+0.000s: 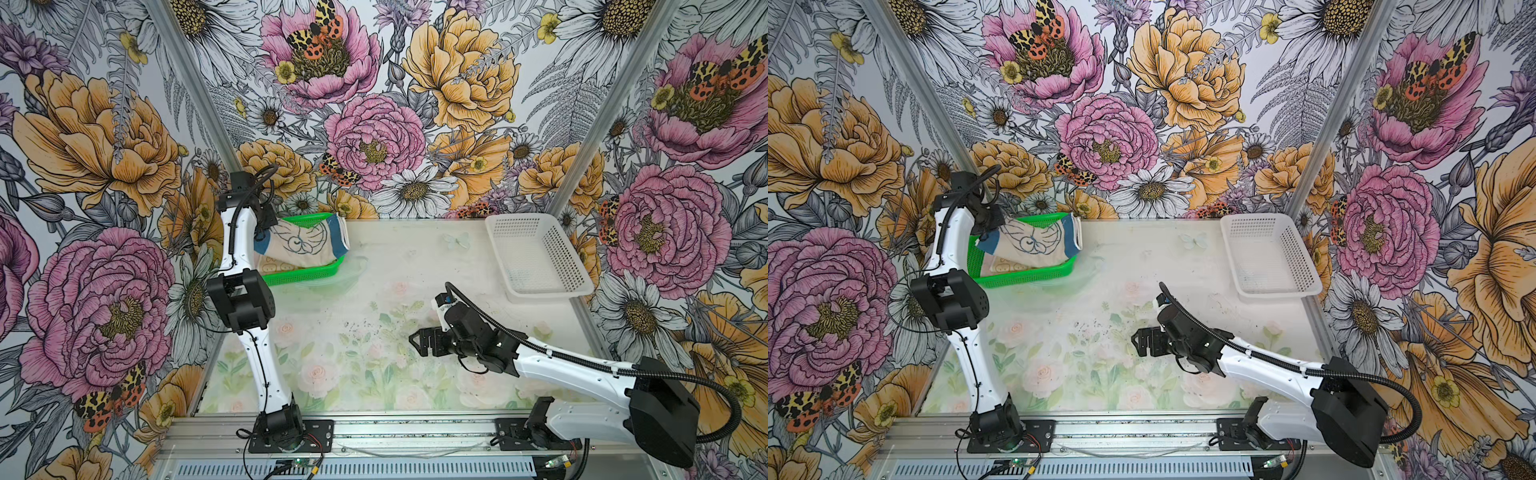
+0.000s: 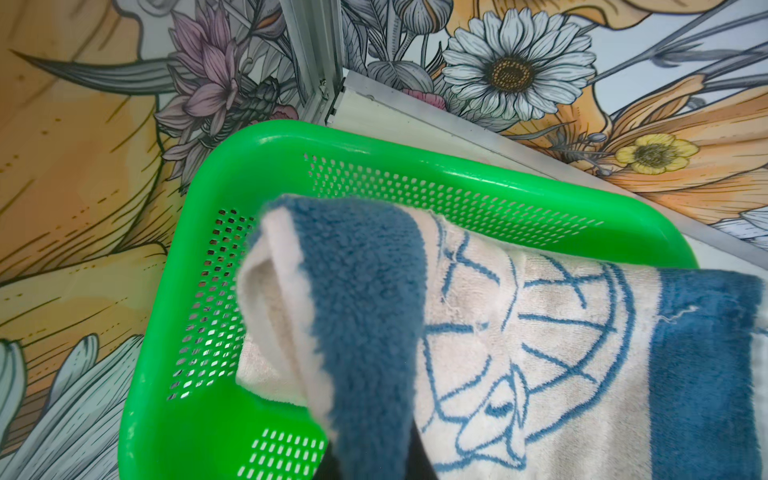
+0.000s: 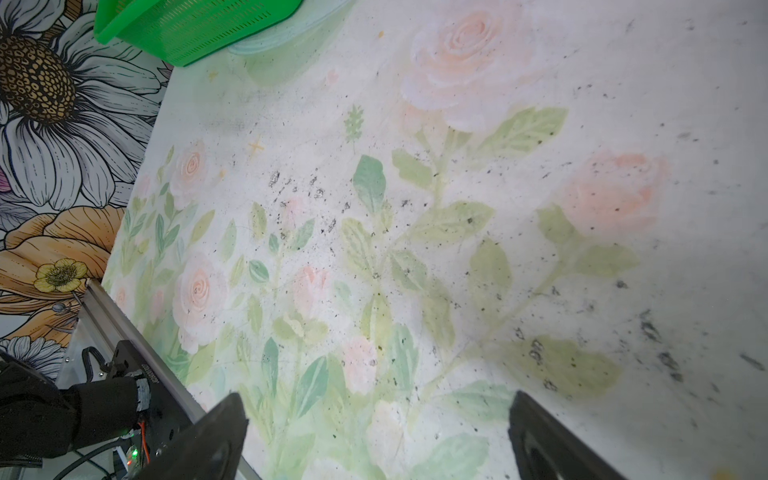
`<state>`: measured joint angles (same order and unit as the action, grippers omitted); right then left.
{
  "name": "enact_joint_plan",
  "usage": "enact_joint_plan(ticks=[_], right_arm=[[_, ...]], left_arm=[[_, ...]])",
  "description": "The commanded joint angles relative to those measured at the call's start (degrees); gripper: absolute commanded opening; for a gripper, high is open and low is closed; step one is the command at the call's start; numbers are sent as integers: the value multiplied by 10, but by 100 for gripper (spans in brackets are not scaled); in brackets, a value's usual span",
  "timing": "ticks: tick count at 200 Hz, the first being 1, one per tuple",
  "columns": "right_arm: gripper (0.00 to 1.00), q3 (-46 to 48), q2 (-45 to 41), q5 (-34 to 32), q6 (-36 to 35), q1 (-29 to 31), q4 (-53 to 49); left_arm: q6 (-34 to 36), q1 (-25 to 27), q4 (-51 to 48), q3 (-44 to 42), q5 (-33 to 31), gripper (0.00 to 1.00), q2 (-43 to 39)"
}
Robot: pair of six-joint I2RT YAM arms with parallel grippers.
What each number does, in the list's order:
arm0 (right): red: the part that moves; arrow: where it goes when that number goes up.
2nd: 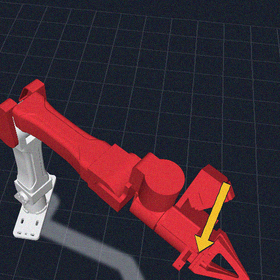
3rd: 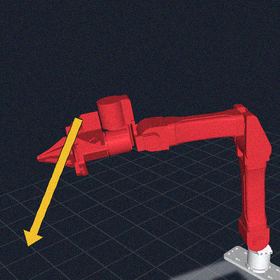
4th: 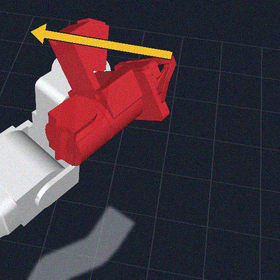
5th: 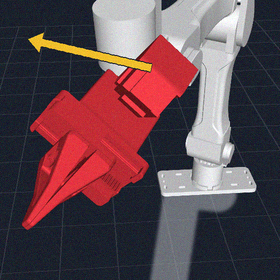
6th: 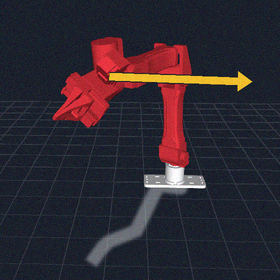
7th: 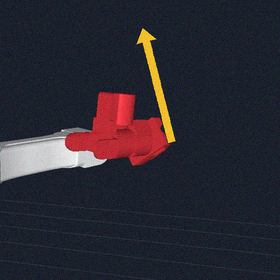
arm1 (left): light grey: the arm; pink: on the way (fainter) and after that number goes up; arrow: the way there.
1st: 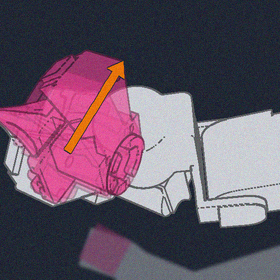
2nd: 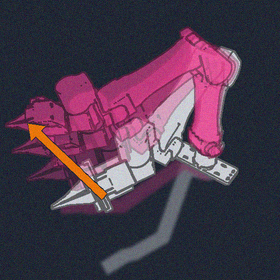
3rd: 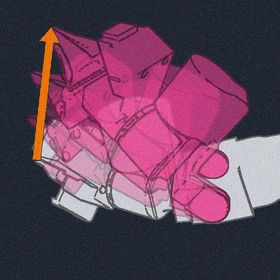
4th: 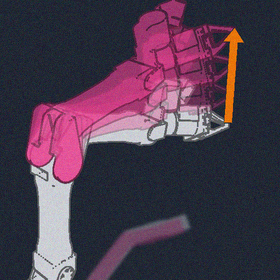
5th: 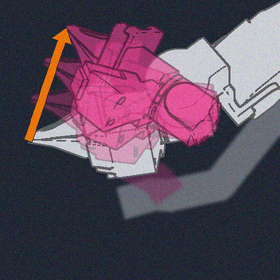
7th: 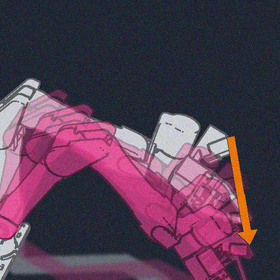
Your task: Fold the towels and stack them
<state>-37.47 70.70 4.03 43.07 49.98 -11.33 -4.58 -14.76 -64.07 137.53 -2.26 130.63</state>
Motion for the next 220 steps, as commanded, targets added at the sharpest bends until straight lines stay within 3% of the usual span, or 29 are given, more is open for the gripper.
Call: enact_joint_plan(ticks=[1, 113, 118, 127, 145, 163, 189, 220], right_arm=[[100, -22, 19, -14, 1, 5, 16], [100, -19, 61, 10, 7, 5, 49], [99, -19, 63, 10, 7, 5, 50], [100, -18, 65, 10, 7, 5, 50], [100, -20, 67, 12, 7, 5, 53], [100, -20, 66, 15, 8, 5, 58], [99, -17, 64, 22, 8, 5, 66], [99, 1, 54, 36, 15, 5, 96]], left_arm=[[-7, -7, 18, 32, 5, 0, -6], [-20, -31, 22, 19, 2, 0, -22], [-21, -30, 23, 19, 3, 8, -22], [-21, -30, 24, 21, 14, 32, -22], [-23, -24, 23, 15, 11, 58, -29], [-29, -17, 24, 3, -10, 98, -48], [-47, -12, 29, -35, -50, 99, -94], [-66, -9, 89, -169, -22, 99, -197]])
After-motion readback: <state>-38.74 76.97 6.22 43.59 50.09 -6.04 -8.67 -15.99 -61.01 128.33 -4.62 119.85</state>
